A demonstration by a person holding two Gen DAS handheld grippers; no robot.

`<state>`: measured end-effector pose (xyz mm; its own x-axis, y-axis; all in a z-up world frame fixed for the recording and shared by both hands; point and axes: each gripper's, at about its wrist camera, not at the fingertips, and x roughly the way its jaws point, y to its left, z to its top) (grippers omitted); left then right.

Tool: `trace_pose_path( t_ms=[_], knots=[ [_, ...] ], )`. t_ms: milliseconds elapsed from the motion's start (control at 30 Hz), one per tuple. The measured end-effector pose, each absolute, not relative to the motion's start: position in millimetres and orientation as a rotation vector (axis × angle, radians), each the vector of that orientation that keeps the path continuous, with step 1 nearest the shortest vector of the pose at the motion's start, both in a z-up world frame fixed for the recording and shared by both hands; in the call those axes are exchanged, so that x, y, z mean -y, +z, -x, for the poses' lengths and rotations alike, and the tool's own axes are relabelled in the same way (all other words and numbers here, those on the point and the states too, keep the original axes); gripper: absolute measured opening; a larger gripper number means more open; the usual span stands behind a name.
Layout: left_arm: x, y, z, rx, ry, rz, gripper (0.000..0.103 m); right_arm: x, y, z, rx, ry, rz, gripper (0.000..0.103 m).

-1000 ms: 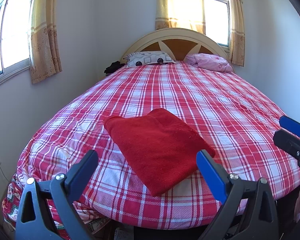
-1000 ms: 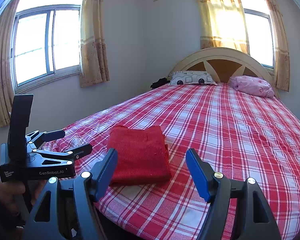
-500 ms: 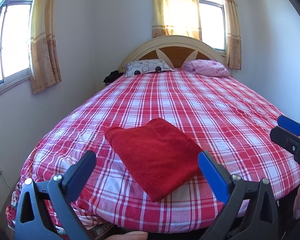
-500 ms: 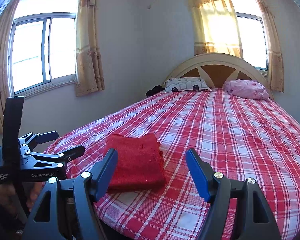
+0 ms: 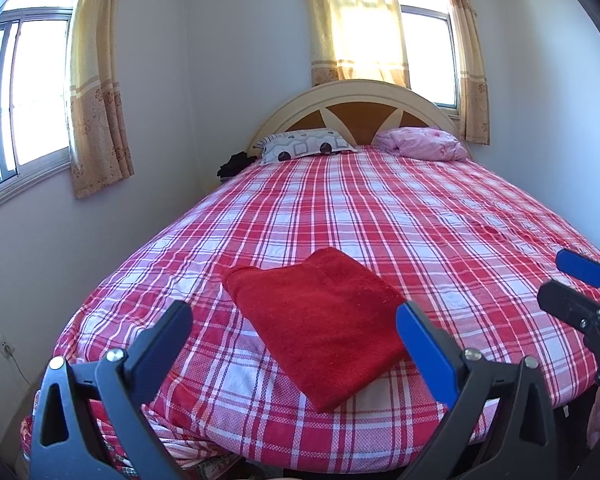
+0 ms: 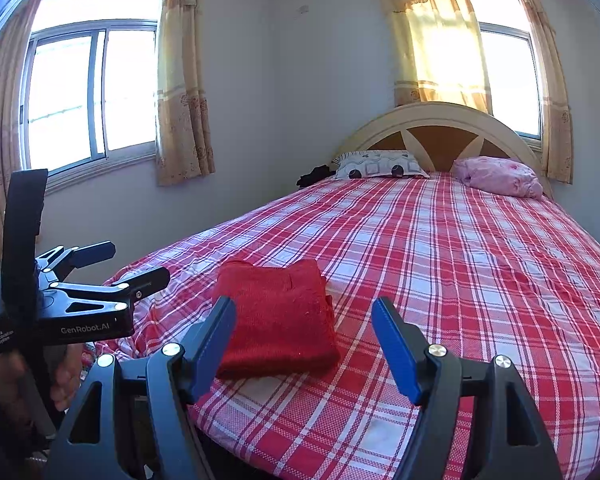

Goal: Fold small clothes

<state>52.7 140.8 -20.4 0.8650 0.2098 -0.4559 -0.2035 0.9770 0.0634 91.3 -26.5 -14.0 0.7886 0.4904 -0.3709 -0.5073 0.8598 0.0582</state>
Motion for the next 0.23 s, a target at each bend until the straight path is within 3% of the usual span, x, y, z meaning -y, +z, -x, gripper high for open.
trace_pose_path(
  t_ms=[233],
  knots=[
    [-142.5, -25.2, -52.7, -0.474, 0.222, -0.014, 0.103, 23.1, -17.0, -90.2, -0.395, 0.54, 0.057, 0.071]
  ],
)
